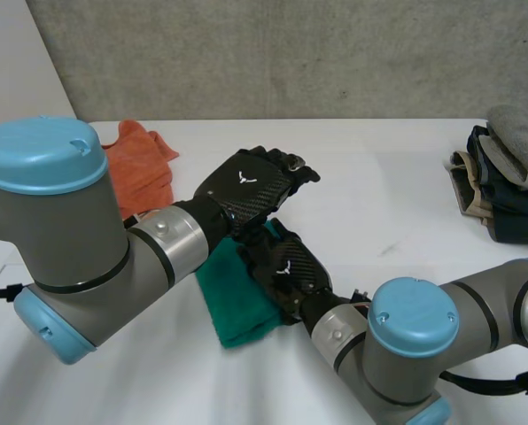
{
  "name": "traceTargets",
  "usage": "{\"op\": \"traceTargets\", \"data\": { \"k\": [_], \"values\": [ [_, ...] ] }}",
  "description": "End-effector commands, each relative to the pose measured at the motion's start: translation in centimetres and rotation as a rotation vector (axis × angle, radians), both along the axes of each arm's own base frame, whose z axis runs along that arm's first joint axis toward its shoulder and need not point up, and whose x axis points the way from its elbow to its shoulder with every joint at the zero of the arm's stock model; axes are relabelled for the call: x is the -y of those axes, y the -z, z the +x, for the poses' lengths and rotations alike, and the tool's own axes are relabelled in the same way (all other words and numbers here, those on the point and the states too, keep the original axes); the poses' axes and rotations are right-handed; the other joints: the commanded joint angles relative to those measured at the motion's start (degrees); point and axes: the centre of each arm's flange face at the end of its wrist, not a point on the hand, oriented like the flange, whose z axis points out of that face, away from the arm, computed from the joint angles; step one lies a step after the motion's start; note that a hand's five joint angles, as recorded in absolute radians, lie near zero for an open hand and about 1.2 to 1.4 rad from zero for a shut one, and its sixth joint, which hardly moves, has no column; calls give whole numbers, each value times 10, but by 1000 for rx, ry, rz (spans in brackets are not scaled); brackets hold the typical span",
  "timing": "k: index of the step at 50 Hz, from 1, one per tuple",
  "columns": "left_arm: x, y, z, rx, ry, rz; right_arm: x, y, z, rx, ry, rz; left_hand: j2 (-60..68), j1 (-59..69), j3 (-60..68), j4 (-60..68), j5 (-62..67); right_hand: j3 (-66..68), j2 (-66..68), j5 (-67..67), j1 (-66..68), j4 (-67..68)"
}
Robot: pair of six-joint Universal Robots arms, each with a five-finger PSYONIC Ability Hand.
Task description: Fold the laundry.
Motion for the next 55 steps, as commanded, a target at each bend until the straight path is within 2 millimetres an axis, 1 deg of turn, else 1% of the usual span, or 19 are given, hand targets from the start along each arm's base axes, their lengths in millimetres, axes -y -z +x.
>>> {"op": "traceTargets", "data": {
  "k": [1, 2, 7, 8, 11, 12, 16, 22, 23, 29, 33, 34, 39, 40, 43, 46, 51, 52, 55],
  "values": [
    [1, -4, 1, -7, -4, -9, 11, 1, 14, 27, -40, -12, -13, -16, -15, -11, -19, 550, 562, 547, 554, 550],
    [2, -4, 2, -7, -9, -9, 12, 3, 16, 28, -48, -14, -13, -16, -15, -11, -19, 650, 662, 647, 654, 650],
    [8, -11, 8, -17, -32, -25, 25, -15, 25, 79, -36, -57, -11, -15, -13, -9, -17, 651, 663, 648, 655, 651],
    [10, -19, 11, -29, -46, -42, 34, -32, 25, 116, -21, -82, -11, -15, -13, -9, -17, 651, 663, 648, 655, 651],
    [13, -29, 16, -45, -72, -65, 55, -63, 21, 186, 17, -133, -11, -15, -13, -9, -17, 651, 663, 648, 655, 651],
    [17, -36, 20, -56, -93, -81, 71, -83, 14, 226, 52, -160, -11, -15, -13, -9, -17, 651, 663, 648, 655, 651],
    [22, -49, 28, -81, -129, -111, 97, -116, 2, 288, 100, -219, -13, -16, -15, -11, -19, 651, 663, 648, 655, 651],
    [24, -63, 31, -120, -143, -128, 123, -146, -9, 316, 151, -261, -11, -15, -13, -9, -17, 651, 663, 648, 655, 651],
    [25, -65, 33, -128, -148, -128, 132, -154, -16, 323, 172, -277, -13, -16, -15, -11, -19, 651, 663, 648, 655, 651],
    [25, -68, 34, -139, -152, -128, 158, -178, -31, 355, 238, -348, -11, -15, -13, -9, -17, 651, 663, 648, 655, 651],
    [25, -68, 34, -140, -151, -130, 184, -197, -51, 379, 296, -415, -9, -13, -12, -7, -16, 651, 663, 648, 655, 651],
    [25, -68, 34, -140, -151, -130, 196, -206, -61, 389, 324, -447, -11, -15, -13, -9, -17, 651, 663, 648, 655, 651],
    [24, -68, 32, -139, -145, -128, 228, -227, -91, 440, 394, -506, -11, -15, -13, -9, -17, 651, 663, 648, 655, 651],
    [22, -68, 31, -140, -139, -128, 238, -233, -104, 463, 410, -514, -11, -15, -13, -9, -17, 651, 663, 648, 655, 651],
    [23, -67, 30, -139, -139, -124, 254, -236, -128, 488, 446, -514, -11, -15, -13, -9, -17, 651, 663, 648, 655, 651],
    [24, -64, 30, -136, -140, -119, 274, -231, -161, 504, 475, -494, -9, -13, -12, -7, -16, 651, 663, 648, 655, 651],
    [21, -63, 28, -135, -132, -115, 299, -213, -209, 509, 504, -473, -9, -13, -12, -7, -16, 651, 663, 648, 655, 651],
    [20, -63, 27, -134, -128, -114, 307, -206, -226, 507, 521, -475, -9, -13, -12, -7, -16, 651, 663, 648, 655, 651],
    [17, -62, 24, -133, -117, -111, 319, -187, -252, 503, 545, -471, -9, -13, -12, -7, -16, 651, 663, 648, 655, 651]
  ]
}}
